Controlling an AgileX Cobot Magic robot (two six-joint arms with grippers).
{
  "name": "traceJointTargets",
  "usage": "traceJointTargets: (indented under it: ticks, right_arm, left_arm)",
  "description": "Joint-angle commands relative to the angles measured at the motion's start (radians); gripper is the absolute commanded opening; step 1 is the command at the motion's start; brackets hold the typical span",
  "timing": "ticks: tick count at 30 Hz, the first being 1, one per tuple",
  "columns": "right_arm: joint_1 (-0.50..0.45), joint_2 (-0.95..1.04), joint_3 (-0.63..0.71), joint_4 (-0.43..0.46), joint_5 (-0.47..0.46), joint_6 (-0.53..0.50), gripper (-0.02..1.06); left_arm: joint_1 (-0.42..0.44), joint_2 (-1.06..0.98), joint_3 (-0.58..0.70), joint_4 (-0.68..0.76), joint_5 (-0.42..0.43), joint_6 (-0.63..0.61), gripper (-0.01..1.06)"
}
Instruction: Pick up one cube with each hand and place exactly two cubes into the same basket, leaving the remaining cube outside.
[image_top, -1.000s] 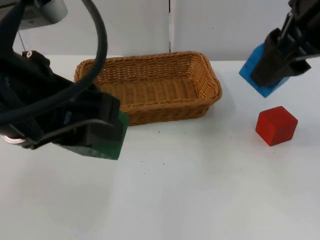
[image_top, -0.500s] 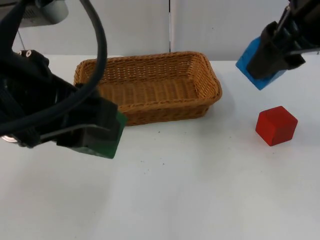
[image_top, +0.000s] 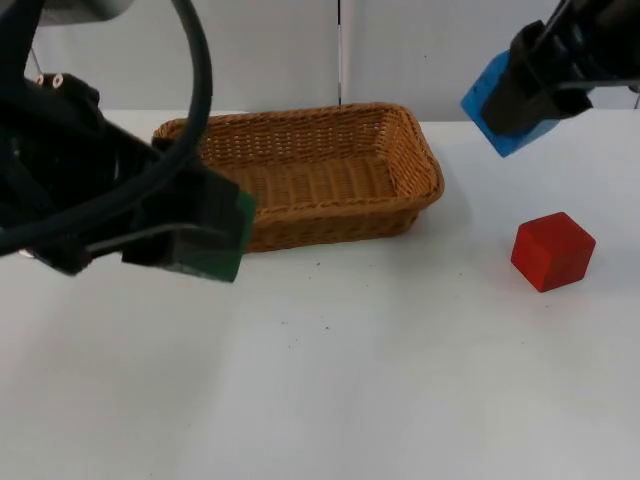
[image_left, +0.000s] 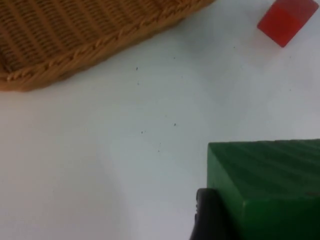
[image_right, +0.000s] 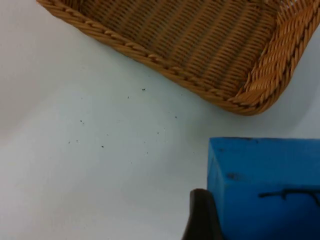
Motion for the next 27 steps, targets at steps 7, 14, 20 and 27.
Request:
traceJointTargets:
  ticks: [7,14,20,27]
  right_arm:
    - [0.005,0.005,-0.007,0.004,-0.057,0.006,0.00]
    - [0.005,0.013,-0.009,0.005,-0.086,0.006,0.00]
    - [0.005,0.066,-0.048,0.005,-0.061,0.006,0.00]
    - [0.005,0.151,-0.098,0.002,-0.056,0.006,0.00]
  left_arm:
    - [0.064,0.014,-0.003,0.003,-0.039,0.000,0.00]
    - [0.155,0.023,-0.003,0.003,-0.041,0.000,0.00]
    - [0.176,0.034,-0.003,0.004,-0.056,0.008,0.00]
    - [0.176,0.072,-0.018,0.004,-0.089,0.008,0.00]
